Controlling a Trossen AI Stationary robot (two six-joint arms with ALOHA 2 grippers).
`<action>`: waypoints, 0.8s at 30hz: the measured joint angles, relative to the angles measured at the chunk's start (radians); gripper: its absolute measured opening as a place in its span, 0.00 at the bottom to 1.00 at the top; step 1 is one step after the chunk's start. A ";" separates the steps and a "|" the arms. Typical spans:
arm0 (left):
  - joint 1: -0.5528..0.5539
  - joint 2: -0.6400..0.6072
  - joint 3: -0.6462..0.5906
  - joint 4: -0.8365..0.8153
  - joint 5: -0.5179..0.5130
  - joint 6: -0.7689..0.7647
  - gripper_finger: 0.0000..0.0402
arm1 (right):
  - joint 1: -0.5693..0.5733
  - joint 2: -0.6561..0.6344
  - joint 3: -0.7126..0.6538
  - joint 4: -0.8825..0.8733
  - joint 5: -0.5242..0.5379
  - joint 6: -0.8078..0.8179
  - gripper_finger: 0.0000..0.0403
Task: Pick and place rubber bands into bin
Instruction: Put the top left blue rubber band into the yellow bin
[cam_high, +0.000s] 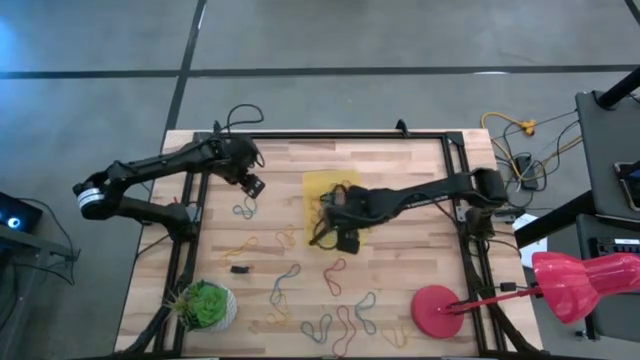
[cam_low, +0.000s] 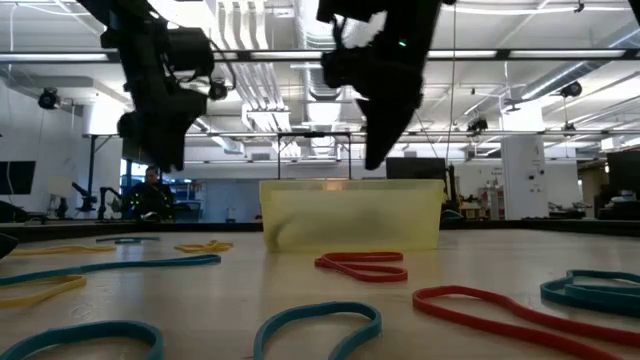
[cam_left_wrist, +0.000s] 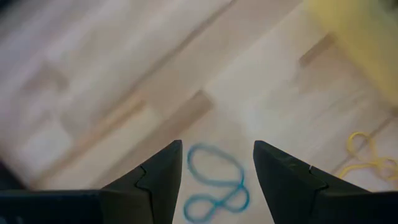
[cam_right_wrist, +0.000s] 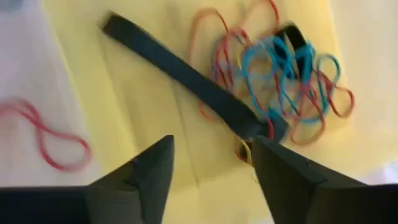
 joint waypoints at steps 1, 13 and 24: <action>0.000 0.001 -0.012 -0.009 -0.002 -0.028 0.45 | 0.000 -0.028 -0.040 0.024 0.004 -0.017 0.55; -0.002 0.002 -0.093 -0.066 -0.071 -0.112 0.45 | 0.001 -0.332 -0.439 0.229 0.111 0.083 0.66; -0.006 0.125 -0.202 0.085 0.024 -0.113 0.45 | 0.002 -0.398 -0.557 0.293 0.112 0.106 0.65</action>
